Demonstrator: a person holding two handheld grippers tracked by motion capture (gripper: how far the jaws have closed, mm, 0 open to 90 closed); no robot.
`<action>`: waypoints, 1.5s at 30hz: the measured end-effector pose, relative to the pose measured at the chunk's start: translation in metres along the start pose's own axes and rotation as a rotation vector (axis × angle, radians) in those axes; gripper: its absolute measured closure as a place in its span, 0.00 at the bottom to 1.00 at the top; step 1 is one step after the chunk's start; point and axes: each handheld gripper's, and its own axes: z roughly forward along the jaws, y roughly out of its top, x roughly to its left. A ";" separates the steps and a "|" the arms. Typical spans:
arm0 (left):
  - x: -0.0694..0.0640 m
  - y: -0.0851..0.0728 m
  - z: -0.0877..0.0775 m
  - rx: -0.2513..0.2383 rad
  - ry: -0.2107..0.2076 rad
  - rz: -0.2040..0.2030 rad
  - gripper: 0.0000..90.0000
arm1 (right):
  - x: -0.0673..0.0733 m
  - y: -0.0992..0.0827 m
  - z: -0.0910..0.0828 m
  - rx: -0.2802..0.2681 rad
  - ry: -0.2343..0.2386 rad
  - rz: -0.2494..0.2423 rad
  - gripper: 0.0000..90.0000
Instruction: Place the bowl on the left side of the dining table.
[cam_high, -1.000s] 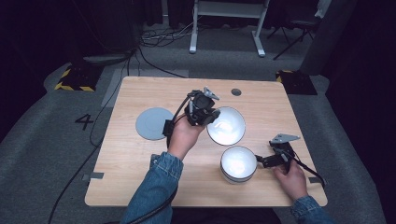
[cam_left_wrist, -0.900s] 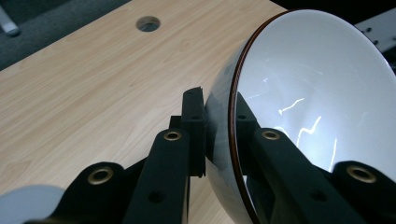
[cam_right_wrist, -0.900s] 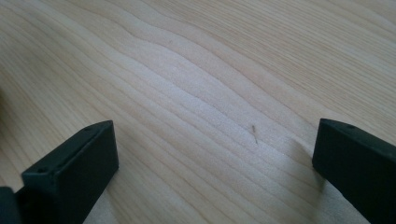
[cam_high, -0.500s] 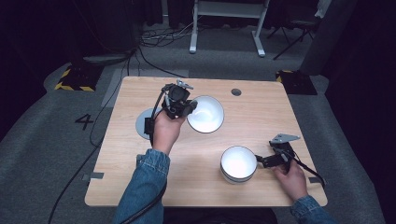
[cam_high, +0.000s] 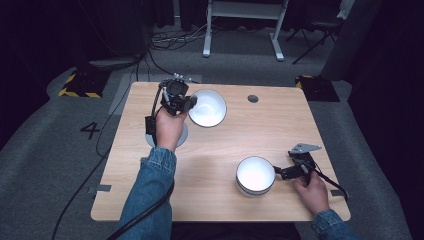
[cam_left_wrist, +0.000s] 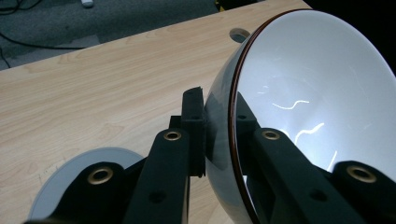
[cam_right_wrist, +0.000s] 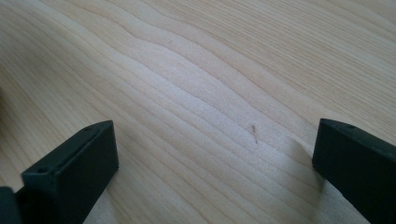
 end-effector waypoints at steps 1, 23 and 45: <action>0.002 0.001 0.000 -0.001 -0.009 -0.014 0.90 | 0.000 0.000 0.000 0.002 -0.003 -0.004 0.01; 0.064 -0.001 -0.001 0.004 0.096 -0.161 0.90 | 0.000 0.000 0.000 -0.001 -0.004 0.003 0.01; 0.098 -0.009 0.018 0.066 0.153 -0.279 0.90 | 0.000 0.000 0.000 0.000 -0.004 0.003 0.01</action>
